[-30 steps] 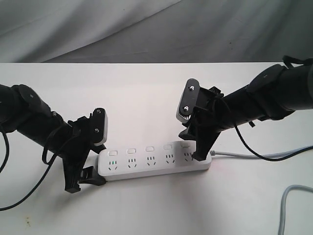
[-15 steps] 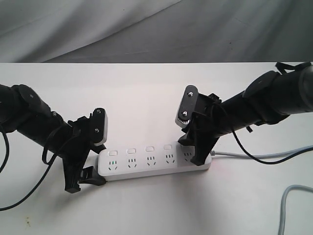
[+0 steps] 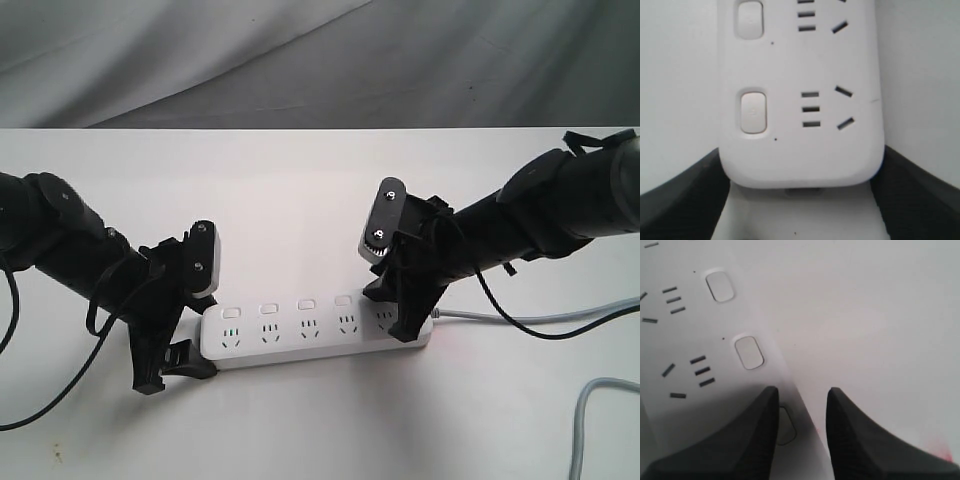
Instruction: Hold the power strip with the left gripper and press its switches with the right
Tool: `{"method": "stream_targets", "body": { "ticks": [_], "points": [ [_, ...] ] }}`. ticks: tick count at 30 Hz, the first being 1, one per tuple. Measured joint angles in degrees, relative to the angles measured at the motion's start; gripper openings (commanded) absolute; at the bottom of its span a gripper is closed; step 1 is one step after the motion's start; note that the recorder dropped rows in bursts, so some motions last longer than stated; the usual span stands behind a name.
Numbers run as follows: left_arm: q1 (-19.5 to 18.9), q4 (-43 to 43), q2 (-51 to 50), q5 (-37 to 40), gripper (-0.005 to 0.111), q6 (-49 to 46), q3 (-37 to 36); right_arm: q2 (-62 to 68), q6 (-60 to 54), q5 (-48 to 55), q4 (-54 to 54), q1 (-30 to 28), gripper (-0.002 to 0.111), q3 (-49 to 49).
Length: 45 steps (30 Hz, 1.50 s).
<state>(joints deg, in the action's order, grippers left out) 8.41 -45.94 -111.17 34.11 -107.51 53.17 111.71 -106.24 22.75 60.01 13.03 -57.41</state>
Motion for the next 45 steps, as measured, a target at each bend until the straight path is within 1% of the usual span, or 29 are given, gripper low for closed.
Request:
{"method": "stream_targets", "body": {
  "ticks": [8, 15, 24, 31, 38, 40, 42, 45],
  "points": [
    [0.0, 0.0, 0.0, 0.0, 0.046, 0.0, 0.0, 0.45, 0.0, -0.22, 0.9, 0.0, 0.032, 0.1],
    [0.0, 0.0, 0.0, 0.0, 0.046, 0.0, 0.0, 0.57, 0.0, 0.0, 1.45, -2.08, 0.032, 0.25],
    [0.0, -0.11, -0.05, 0.0, 0.046, 0.0, 0.0, 0.33, 0.0, 0.08, 1.82, -2.18, 0.032, 0.23],
    [0.0, -0.11, -0.05, 0.0, 0.046, 0.0, 0.0, -5.39, -0.27, -1.09, -0.16, -2.08, 0.032, 1.4],
    [0.0, -0.11, -0.05, 0.0, 0.046, 0.0, 0.0, -16.68, 1.17, -1.17, -0.25, -2.08, 0.031, 1.4],
    [0.0, -0.11, -0.05, 0.0, 0.046, 0.0, 0.0, -19.6, 2.11, -0.56, -0.29, -2.08, 0.028, 1.4],
    [0.0, -0.11, -0.05, 0.0, 0.046, 0.0, 0.0, -22.68, 2.9, 0.86, -0.29, -2.08, 0.022, 1.4],
    [0.0, -0.11, -0.05, 0.0, 0.046, 0.0, 0.0, -27.61, 4.93, 2.31, -0.13, -2.08, 0.009, 2.1]
  ]
}}
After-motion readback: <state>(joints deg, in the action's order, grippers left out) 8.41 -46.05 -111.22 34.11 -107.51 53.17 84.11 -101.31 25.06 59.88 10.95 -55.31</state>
